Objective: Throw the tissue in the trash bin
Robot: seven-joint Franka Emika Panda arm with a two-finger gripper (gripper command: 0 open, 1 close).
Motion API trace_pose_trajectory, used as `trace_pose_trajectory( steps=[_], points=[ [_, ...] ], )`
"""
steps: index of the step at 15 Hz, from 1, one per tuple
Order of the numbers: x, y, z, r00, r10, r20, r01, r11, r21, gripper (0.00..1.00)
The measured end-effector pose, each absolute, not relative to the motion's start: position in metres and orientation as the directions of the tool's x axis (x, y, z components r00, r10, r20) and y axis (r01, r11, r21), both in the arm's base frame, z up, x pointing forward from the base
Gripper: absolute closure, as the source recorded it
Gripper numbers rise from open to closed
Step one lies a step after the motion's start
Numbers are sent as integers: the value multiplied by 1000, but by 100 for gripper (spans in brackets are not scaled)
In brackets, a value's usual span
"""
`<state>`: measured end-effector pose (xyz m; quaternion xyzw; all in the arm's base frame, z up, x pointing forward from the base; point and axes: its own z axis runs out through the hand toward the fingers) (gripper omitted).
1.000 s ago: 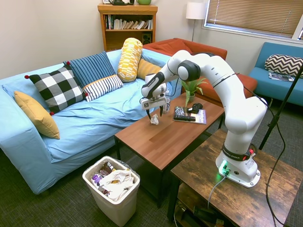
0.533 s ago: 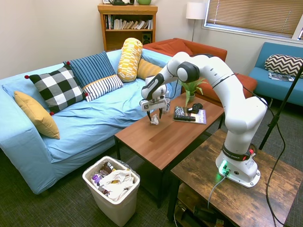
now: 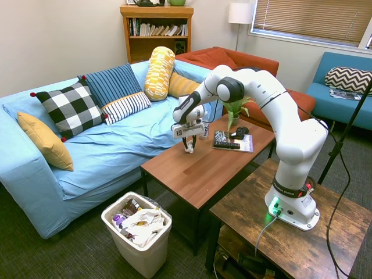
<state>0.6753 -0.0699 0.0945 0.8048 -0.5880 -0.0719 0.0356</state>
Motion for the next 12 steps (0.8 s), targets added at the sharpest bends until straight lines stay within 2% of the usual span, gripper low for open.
trace_pose_trajectory(
  steps=[3, 6, 10, 12],
  points=[
    [681, -63, 108, 309, -948, -72, -941, -316, 122, 100],
    [690, -35, 153, 358, -932, -58, -930, -362, 67, 100],
    [673, 69, 232, 509, -861, -15, -861, -509, 23, 100],
    [652, 129, 254, 581, -814, 16, -814, -580, 27, 100]
  ],
)
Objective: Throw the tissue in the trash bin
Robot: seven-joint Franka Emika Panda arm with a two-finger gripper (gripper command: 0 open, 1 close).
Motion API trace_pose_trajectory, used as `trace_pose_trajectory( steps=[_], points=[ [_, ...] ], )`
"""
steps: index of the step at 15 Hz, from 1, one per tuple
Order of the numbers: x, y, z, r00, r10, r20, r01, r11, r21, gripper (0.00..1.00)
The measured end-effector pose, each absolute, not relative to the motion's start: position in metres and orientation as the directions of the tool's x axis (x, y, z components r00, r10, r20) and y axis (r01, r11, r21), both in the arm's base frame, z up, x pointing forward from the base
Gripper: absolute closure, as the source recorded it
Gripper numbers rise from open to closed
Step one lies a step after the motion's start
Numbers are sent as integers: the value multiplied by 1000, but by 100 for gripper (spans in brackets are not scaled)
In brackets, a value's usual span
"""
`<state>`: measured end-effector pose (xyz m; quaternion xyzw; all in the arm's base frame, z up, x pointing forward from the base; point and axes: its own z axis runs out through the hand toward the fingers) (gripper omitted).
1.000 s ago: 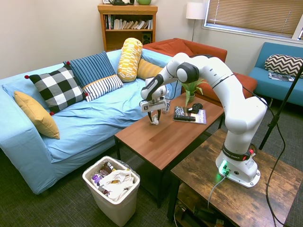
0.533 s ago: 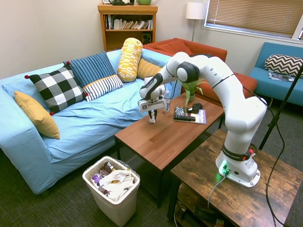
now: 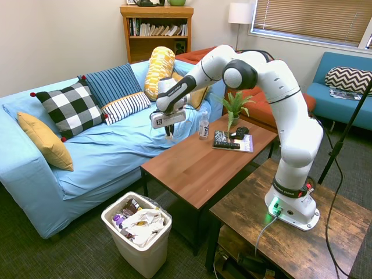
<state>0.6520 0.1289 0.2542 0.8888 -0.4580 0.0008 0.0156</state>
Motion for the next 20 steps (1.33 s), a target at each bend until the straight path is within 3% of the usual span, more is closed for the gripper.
trace_pose_trajectory(
  steps=[4, 9, 10, 20],
  points=[
    [607, 249, 259, 703, -709, 62, -711, -700, 59, 100],
    [555, 365, 226, 806, -587, 80, -592, -798, 112, 100],
    [548, 380, 214, 822, -564, 76, -569, -813, 121, 0],
    [517, 434, 160, 879, -475, 48, -477, -867, 142, 0]
  ],
)
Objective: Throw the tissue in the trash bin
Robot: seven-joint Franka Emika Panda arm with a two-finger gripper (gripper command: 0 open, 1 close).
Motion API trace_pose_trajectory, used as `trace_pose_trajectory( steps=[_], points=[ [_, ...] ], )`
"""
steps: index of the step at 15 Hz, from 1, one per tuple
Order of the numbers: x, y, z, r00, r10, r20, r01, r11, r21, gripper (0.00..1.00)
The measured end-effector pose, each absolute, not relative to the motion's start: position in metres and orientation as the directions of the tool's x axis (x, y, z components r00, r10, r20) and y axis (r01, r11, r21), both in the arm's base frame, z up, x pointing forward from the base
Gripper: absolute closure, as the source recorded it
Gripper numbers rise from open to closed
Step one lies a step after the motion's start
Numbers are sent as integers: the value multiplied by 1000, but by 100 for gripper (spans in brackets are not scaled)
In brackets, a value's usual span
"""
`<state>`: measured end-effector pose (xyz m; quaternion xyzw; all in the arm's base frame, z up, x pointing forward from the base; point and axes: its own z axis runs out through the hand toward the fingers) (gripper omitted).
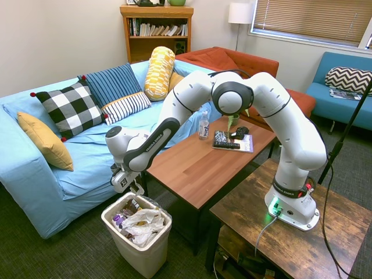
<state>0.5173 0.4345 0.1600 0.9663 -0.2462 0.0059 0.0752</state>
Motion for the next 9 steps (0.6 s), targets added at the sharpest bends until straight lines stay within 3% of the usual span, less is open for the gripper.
trace_pose_trajectory(
  steps=[9],
  points=[
    [513, 436, 149, 865, -496, 74, -501, -851, 159, 0]
  ],
)
